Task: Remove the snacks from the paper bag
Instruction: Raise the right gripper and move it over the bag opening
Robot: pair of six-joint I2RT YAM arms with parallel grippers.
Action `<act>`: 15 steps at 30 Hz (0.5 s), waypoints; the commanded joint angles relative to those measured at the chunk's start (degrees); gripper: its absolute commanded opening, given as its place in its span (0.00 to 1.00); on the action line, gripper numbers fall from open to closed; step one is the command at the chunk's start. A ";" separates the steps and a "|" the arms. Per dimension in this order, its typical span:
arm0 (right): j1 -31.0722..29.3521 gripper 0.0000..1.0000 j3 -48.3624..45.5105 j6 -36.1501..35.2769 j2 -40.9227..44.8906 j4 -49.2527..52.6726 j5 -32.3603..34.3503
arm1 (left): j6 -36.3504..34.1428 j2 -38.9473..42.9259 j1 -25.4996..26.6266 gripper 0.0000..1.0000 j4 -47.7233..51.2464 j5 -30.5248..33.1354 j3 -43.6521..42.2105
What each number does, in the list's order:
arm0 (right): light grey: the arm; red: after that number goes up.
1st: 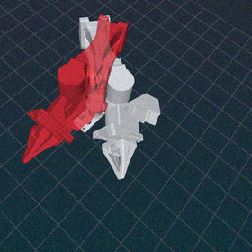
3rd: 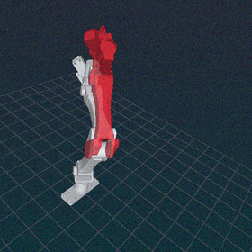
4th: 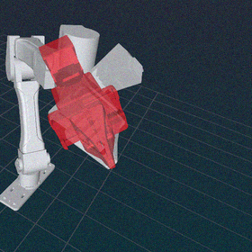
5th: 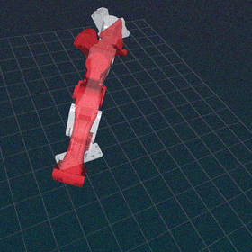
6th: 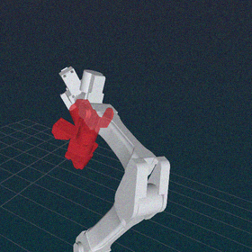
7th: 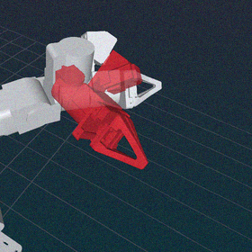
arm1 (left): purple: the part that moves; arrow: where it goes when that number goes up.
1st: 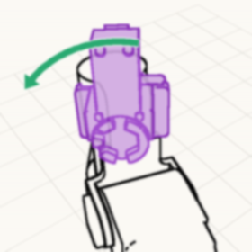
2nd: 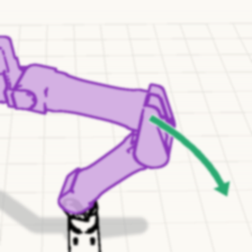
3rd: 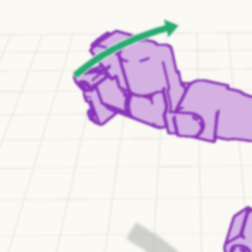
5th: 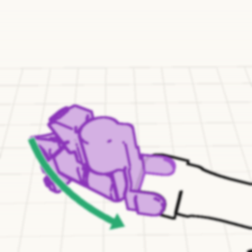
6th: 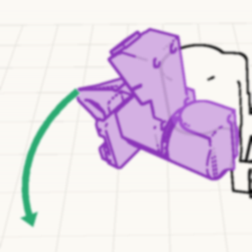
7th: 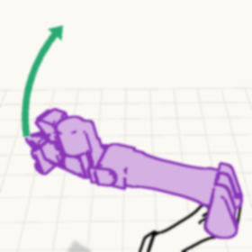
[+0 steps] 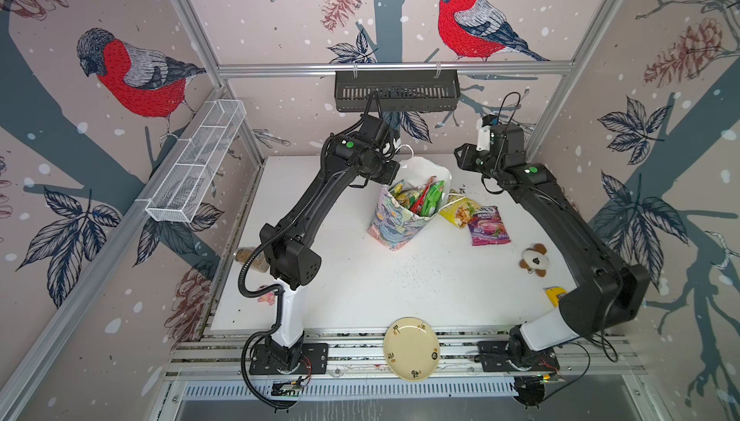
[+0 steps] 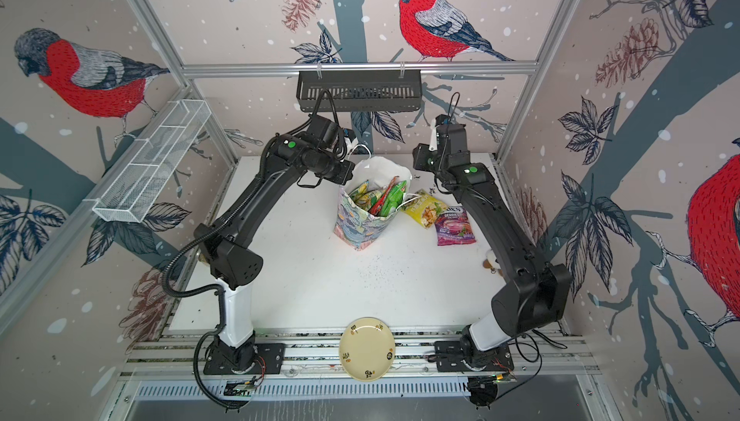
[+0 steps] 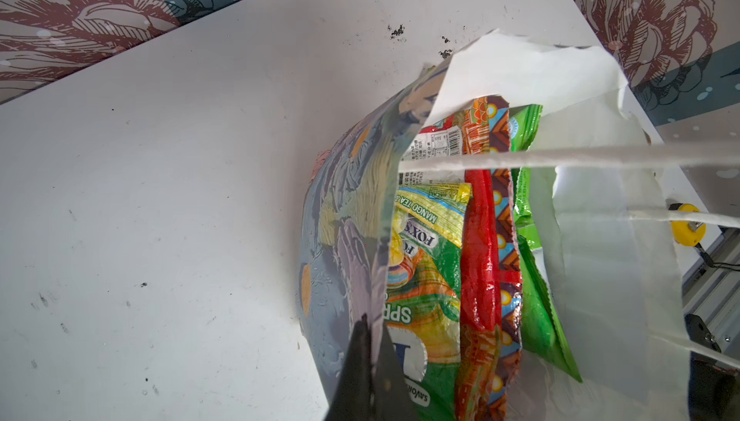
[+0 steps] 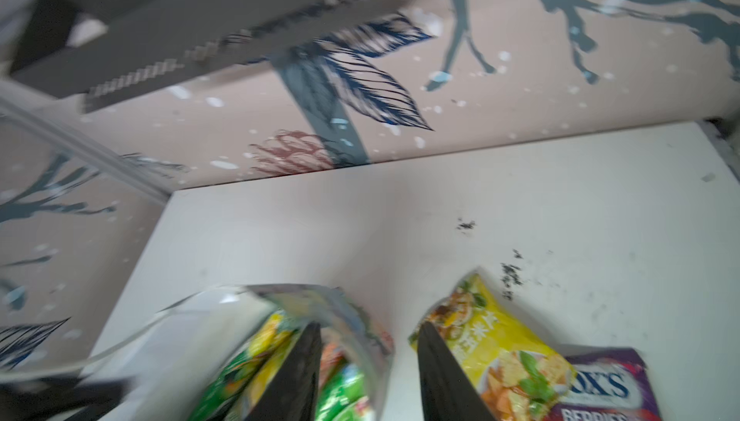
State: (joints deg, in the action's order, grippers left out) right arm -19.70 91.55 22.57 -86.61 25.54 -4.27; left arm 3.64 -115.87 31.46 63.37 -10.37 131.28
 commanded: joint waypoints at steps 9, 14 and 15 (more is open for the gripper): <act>-10.12 0.33 1.03 6.13 -1.55 12.38 -3.20 | -0.46 0.12 3.30 0.00 -5.86 1.55 0.35; -11.52 0.33 -2.21 9.31 -1.26 13.99 -0.69 | -0.32 0.84 4.61 0.00 -6.90 1.76 -1.60; -11.50 0.33 -2.93 9.68 -0.91 14.64 0.24 | -0.21 1.25 4.74 0.00 -7.41 1.85 -2.38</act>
State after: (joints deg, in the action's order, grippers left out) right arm -30.94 89.56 29.69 -88.14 37.89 -6.98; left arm 3.60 -115.79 35.70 60.20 -7.92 129.73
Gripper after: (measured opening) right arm 0.331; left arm 0.053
